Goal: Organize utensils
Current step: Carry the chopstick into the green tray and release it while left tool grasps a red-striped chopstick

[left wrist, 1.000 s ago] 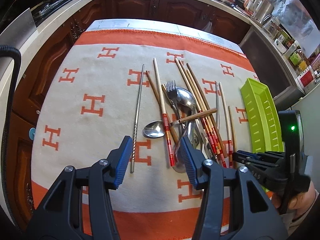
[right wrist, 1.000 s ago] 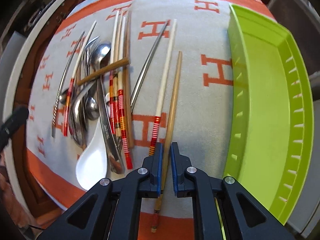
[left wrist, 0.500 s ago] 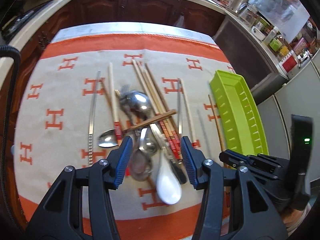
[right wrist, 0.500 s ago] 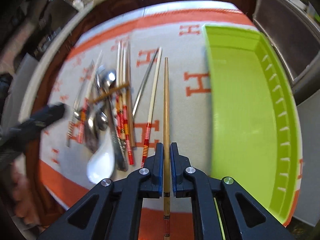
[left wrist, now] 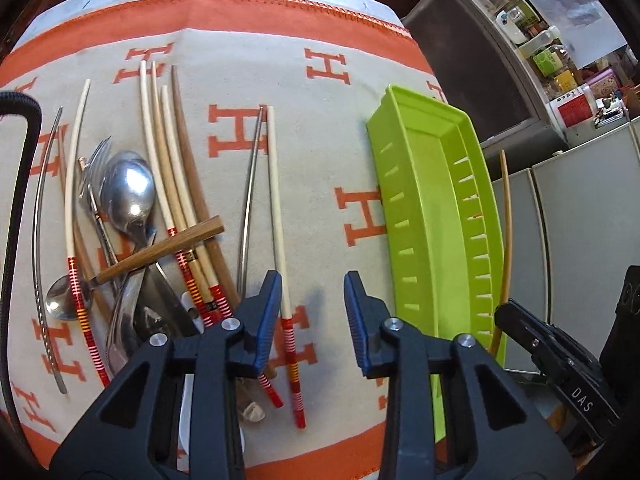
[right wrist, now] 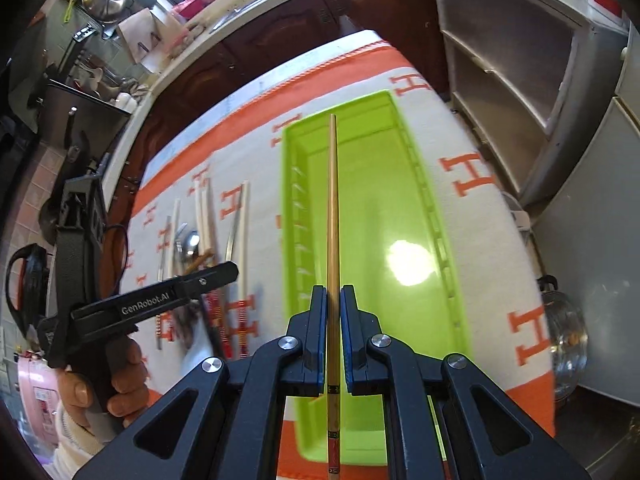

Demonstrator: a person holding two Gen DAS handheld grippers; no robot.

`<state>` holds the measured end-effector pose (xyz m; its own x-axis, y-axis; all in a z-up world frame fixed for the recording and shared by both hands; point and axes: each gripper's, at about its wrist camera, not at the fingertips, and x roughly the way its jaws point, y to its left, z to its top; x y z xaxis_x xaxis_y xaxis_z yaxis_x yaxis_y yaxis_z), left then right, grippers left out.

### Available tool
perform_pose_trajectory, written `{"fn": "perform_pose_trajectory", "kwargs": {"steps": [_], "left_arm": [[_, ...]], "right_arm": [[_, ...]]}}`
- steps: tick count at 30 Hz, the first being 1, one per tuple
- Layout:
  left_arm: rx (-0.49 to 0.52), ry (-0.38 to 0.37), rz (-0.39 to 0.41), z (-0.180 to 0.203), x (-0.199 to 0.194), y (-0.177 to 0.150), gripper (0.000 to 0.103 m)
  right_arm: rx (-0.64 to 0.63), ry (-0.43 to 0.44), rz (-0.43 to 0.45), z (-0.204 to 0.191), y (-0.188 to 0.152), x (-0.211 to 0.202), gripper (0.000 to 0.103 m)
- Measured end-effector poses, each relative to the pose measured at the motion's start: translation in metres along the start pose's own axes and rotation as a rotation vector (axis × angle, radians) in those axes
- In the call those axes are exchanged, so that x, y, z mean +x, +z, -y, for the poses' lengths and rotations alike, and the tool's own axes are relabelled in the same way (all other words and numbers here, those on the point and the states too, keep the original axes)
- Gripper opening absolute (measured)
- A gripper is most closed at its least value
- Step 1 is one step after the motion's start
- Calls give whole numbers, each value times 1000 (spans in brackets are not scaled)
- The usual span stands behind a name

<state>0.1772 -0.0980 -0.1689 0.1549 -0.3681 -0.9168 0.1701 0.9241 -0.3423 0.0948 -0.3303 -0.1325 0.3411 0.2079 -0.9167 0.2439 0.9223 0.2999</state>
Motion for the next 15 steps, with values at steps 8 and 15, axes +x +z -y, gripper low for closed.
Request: {"fn": "perform_pose_trajectory", "kwargs": {"steps": [8,15], "left_arm": [[12,115,-17,11,29,3,25],[62,220,27,27,46,-1,9]], "right_arm": [[-31,-22,-20,0,1,18,6],[-50,-18,-28,-7,4,23,6]]}}
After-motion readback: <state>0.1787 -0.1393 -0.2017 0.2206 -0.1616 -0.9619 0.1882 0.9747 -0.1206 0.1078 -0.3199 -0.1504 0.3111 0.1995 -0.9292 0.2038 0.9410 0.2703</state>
